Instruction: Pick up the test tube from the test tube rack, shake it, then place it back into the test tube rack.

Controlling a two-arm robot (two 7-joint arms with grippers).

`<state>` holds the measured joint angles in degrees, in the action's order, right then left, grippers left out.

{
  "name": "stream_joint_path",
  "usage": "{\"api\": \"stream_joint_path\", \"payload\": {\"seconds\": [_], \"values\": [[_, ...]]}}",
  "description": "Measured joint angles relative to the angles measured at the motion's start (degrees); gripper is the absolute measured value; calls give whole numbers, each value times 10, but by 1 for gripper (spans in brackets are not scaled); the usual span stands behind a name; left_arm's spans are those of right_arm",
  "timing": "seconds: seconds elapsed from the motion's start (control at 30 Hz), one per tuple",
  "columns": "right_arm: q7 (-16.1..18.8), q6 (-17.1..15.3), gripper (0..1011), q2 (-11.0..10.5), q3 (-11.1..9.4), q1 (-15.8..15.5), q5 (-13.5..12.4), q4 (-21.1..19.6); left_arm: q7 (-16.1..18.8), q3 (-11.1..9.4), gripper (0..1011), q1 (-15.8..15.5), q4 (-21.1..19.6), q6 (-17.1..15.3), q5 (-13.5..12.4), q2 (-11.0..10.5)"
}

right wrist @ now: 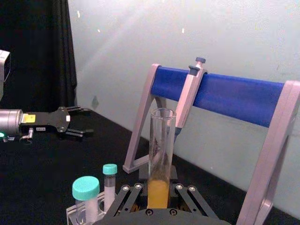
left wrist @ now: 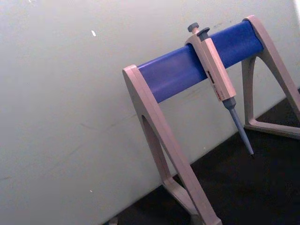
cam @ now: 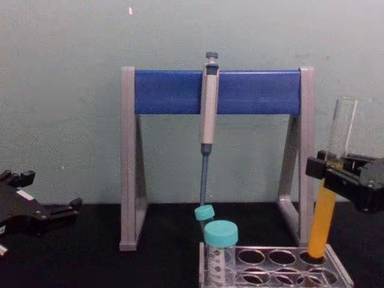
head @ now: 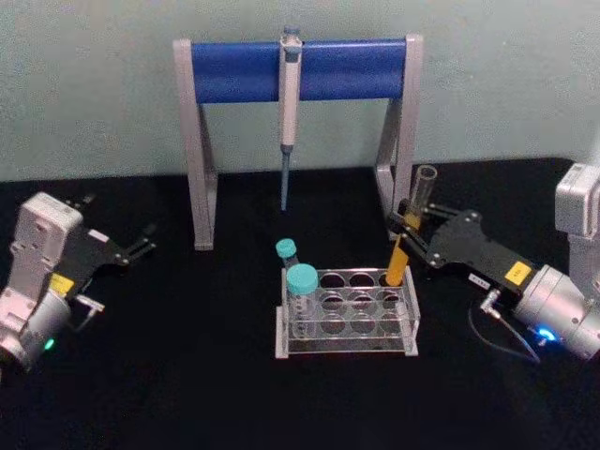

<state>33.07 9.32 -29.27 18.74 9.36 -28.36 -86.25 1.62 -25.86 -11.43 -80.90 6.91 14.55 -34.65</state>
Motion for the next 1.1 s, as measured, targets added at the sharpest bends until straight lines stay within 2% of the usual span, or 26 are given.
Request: {"api": "stream_joint_path", "payload": {"seconds": [0.6,1.1], "values": [[14,6,232,11,7,23,-3,39,0,0,1001,0,0,0,0,0],[19,7,232,14,16,33,0,57,0,0,1001,0,0,0,0,0]]}}
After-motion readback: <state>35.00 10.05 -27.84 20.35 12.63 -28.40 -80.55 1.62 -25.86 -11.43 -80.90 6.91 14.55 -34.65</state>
